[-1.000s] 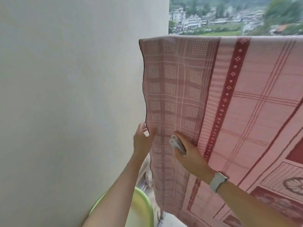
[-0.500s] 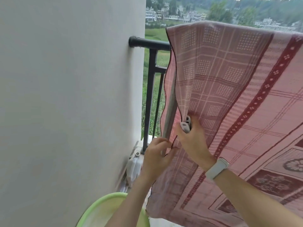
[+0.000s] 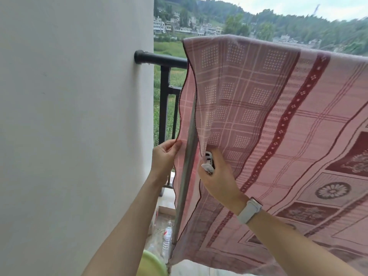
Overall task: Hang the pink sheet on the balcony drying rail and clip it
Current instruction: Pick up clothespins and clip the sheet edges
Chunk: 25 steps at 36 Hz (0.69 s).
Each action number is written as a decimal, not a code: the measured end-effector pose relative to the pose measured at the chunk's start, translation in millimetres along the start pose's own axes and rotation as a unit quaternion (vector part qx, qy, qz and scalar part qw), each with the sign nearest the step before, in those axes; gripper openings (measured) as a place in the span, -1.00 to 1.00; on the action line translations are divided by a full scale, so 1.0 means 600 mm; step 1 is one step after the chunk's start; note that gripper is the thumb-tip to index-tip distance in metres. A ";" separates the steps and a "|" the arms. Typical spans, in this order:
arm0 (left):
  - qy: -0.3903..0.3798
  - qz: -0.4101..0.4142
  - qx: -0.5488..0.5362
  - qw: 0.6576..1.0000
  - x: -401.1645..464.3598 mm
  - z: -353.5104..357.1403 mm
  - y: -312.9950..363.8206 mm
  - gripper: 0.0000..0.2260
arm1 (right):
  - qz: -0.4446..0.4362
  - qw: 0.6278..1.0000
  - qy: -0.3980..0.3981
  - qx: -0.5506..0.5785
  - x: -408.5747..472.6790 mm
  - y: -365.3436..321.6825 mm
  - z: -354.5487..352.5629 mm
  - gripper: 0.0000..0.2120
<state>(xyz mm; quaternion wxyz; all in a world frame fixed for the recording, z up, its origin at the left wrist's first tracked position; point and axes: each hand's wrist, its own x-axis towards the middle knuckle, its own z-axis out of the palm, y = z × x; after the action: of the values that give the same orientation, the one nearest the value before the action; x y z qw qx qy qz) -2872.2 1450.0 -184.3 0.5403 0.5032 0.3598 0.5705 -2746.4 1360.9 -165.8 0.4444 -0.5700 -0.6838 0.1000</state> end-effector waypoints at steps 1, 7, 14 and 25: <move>0.009 0.008 -0.015 1.000 -0.001 -0.004 0.001 -0.87 | -0.016 1.000 0.001 -0.007 -0.002 -0.005 0.000 -0.67; 0.012 -0.022 -0.055 0.998 -0.010 -0.011 -0.001 -0.88 | -0.030 0.996 -0.022 -0.075 -0.028 0.015 0.019 -0.76; -0.112 -0.035 -0.040 0.992 -0.013 -0.012 0.022 -0.79 | -0.063 0.978 -0.049 -0.193 -0.027 0.061 0.018 -0.54; -0.127 0.022 -0.041 0.991 -0.037 -0.011 0.021 -0.69 | -0.143 0.945 -0.109 -0.274 -0.023 0.084 0.002 -0.39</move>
<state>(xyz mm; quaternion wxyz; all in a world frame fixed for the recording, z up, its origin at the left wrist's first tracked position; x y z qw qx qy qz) -2883.8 1427.3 -177.8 0.5894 0.5567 0.2535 0.5277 -2713.3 1366.0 -205.5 0.2038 -0.5519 -0.8031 -0.0941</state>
